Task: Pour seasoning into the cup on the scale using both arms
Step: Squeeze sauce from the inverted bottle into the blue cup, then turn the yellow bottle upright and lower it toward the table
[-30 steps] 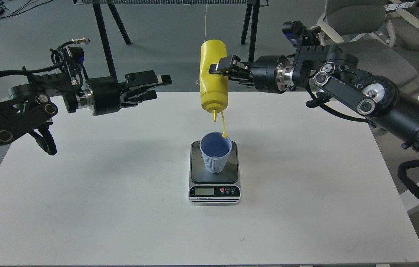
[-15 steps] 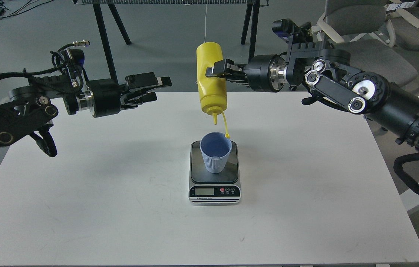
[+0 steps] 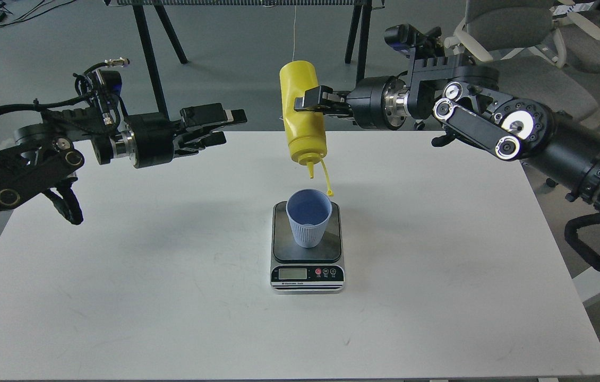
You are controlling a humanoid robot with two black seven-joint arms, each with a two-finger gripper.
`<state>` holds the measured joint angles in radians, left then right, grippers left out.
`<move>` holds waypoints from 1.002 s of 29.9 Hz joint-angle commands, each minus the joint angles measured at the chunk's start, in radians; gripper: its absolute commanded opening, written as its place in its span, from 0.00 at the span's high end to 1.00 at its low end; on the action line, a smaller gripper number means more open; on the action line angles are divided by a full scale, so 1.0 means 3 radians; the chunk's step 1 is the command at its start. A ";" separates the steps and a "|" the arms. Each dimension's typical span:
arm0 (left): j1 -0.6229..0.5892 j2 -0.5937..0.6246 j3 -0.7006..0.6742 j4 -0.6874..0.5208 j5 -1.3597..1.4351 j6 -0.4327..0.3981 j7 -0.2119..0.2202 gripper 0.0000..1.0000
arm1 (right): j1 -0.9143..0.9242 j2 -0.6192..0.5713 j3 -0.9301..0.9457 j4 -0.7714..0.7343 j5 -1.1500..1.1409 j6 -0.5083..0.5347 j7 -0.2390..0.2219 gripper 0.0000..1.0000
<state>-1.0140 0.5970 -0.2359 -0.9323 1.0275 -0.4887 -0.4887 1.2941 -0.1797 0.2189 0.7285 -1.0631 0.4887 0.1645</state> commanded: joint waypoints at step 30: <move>0.0041 -0.0006 0.0014 -0.0001 0.0006 0.0000 0.0000 0.00 | -0.0361 -0.0852 0.0784 -0.0076 0.1859 0.0000 0.0045 0.92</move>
<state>-1.0017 0.5989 -0.2325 -0.9323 1.0291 -0.4887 -0.4887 1.2205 -0.3629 0.4351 0.6999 -0.6869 0.4885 0.1754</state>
